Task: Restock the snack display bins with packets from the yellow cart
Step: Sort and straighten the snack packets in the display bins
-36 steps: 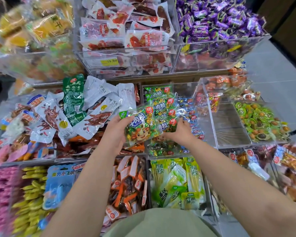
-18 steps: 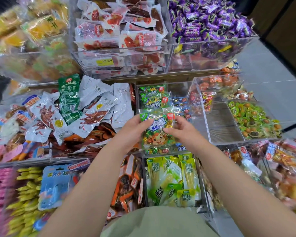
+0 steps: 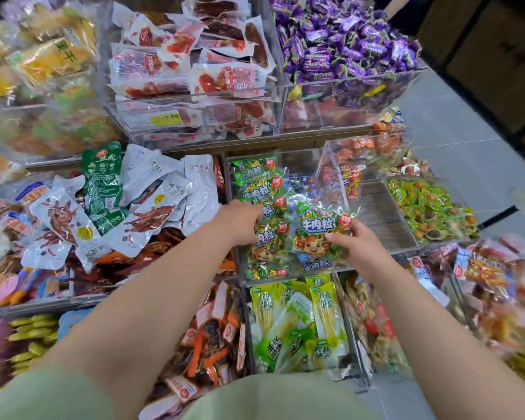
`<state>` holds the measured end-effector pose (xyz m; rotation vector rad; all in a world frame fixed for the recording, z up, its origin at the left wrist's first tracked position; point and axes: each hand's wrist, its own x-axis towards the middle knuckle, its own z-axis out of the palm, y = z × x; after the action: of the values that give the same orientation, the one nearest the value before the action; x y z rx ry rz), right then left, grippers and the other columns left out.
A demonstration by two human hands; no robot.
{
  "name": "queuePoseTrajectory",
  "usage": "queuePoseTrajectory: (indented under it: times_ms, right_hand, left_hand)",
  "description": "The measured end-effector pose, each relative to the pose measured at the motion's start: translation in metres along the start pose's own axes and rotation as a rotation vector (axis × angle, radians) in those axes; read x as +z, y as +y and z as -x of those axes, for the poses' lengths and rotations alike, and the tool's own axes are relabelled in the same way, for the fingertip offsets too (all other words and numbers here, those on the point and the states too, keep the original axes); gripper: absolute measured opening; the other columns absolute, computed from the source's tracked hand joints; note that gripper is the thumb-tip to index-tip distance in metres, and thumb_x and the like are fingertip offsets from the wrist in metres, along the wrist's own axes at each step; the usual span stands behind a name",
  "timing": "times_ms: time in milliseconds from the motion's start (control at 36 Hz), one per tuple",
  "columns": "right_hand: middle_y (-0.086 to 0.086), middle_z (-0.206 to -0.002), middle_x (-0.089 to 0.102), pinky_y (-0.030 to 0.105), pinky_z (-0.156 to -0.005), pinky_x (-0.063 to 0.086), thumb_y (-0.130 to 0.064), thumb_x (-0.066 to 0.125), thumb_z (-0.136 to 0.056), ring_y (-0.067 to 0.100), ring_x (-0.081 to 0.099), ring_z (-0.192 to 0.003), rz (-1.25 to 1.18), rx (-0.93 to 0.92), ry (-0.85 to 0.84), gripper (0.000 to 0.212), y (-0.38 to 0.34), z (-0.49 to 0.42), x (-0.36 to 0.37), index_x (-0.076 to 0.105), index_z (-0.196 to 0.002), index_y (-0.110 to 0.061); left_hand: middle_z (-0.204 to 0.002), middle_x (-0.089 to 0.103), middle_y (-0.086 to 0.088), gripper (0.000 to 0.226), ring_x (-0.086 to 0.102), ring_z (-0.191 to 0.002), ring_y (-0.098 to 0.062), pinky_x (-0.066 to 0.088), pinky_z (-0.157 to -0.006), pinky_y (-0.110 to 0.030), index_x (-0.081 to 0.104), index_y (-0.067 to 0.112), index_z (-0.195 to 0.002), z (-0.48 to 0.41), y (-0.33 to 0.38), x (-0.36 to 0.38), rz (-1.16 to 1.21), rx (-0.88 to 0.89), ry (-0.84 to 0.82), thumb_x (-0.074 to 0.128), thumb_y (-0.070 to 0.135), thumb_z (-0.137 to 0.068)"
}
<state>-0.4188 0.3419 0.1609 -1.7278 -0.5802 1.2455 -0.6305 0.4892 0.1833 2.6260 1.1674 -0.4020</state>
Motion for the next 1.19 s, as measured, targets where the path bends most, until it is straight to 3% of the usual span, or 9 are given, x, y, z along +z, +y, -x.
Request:
queuePoseTrajectory:
  times_ms: [83,250,444,528,611,722,917,1083,1194]
  right_hand:
    - [0.010,-0.107,0.065,0.047,-0.089,0.051,-0.016,0.078,-0.073,0.028,0.065,-0.098,0.089,-0.039,-0.038,0.034,0.004,-0.003,0.007,0.059,-0.101,-0.022]
    - [-0.018,-0.071,0.065,0.008,-0.045,0.040,-0.027,0.079,-0.073,-0.007,0.059,-0.058,0.301,-0.100,-0.121,0.025,0.002,-0.007,0.037,0.057,-0.085,-0.031]
    - [-0.005,-0.092,0.057,0.013,-0.058,0.039,-0.024,0.076,-0.077,0.003,0.052,-0.077,0.474,-0.171,-0.149,0.043,0.005,-0.022,0.079,0.045,-0.107,-0.025]
    - [0.007,-0.117,0.044,0.021,-0.090,0.037,-0.027,0.077,-0.076,0.016,0.044,-0.106,0.697,-0.225,-0.143,0.058,0.008,-0.030,0.086,0.048,-0.123,-0.013]
    - [0.012,-0.119,0.042,0.033,-0.099,0.039,-0.028,0.081,-0.070,0.026,0.043,-0.114,0.713,-0.223,-0.088,0.067,0.010,-0.032,0.091,0.048,-0.124,-0.006]
    - [0.005,-0.113,0.038,0.037,-0.093,0.043,-0.031,0.086,-0.063,0.022,0.044,-0.107,0.710,-0.219,-0.058,0.076,0.010,-0.035,0.089,0.040,-0.120,-0.008]
    - [-0.004,-0.148,0.028,0.036,-0.101,0.032,-0.042,0.065,-0.079,0.016,0.039,-0.123,0.076,-0.050,-0.156,0.073,-0.009,-0.053,0.061,0.026,-0.141,-0.033]
    - [-0.012,-0.155,0.021,0.046,-0.113,0.018,-0.070,0.037,-0.084,0.019,0.021,-0.142,0.112,0.022,-0.082,0.072,-0.039,-0.072,0.076,0.023,-0.146,-0.038]
    - [0.000,-0.152,0.030,0.043,-0.109,0.024,-0.068,0.029,-0.089,0.024,0.028,-0.139,0.115,0.115,-0.102,0.068,-0.046,-0.083,0.100,0.031,-0.145,-0.029]
  left_hand:
    - [-0.095,0.054,0.001,0.026,0.050,-0.107,-0.024,0.036,-0.078,-0.035,0.055,0.024,-0.095,-0.003,0.000,0.000,-0.067,0.013,0.023,0.068,0.044,-0.084]
    - [-0.090,0.052,0.006,0.023,0.049,-0.104,-0.023,0.036,-0.076,-0.032,0.062,0.028,-0.084,-0.006,-0.014,-0.011,0.068,-0.023,0.235,0.074,0.046,-0.076]
    - [-0.112,0.057,-0.003,0.041,0.052,-0.093,-0.016,0.041,-0.079,-0.025,0.059,0.015,-0.124,-0.004,-0.034,-0.029,0.397,-0.060,0.025,0.067,0.010,-0.084]
    - [-0.132,0.054,-0.007,0.049,0.051,-0.112,-0.018,0.039,-0.088,-0.024,0.053,0.018,-0.133,0.002,-0.033,-0.036,0.666,-0.076,0.033,0.050,-0.002,-0.088]
    - [-0.158,0.024,-0.006,0.080,0.019,-0.145,-0.022,0.022,-0.113,-0.035,0.027,0.020,-0.151,0.005,-0.022,-0.031,0.386,0.042,0.011,0.069,0.027,-0.082]
    - [-0.160,-0.016,-0.008,0.139,-0.017,-0.147,-0.029,-0.007,-0.115,-0.053,-0.013,0.018,-0.152,0.003,0.003,-0.003,-0.081,0.092,-0.065,0.070,0.076,-0.057]
    - [-0.162,-0.011,-0.007,0.122,-0.012,-0.148,-0.029,-0.009,-0.115,-0.054,-0.012,0.024,-0.152,-0.003,0.008,0.019,-0.156,0.002,0.035,0.069,0.066,-0.070]
    - [-0.157,-0.022,-0.017,0.121,-0.023,-0.144,-0.037,-0.021,-0.108,-0.051,0.006,0.025,-0.152,-0.003,0.006,0.015,-0.199,-0.033,0.092,0.068,0.074,-0.061]
    - [-0.157,-0.024,-0.016,0.143,-0.024,-0.144,-0.035,-0.015,-0.112,-0.052,-0.019,0.021,-0.150,-0.007,-0.006,0.014,-0.208,-0.097,0.095,0.059,0.088,-0.051]
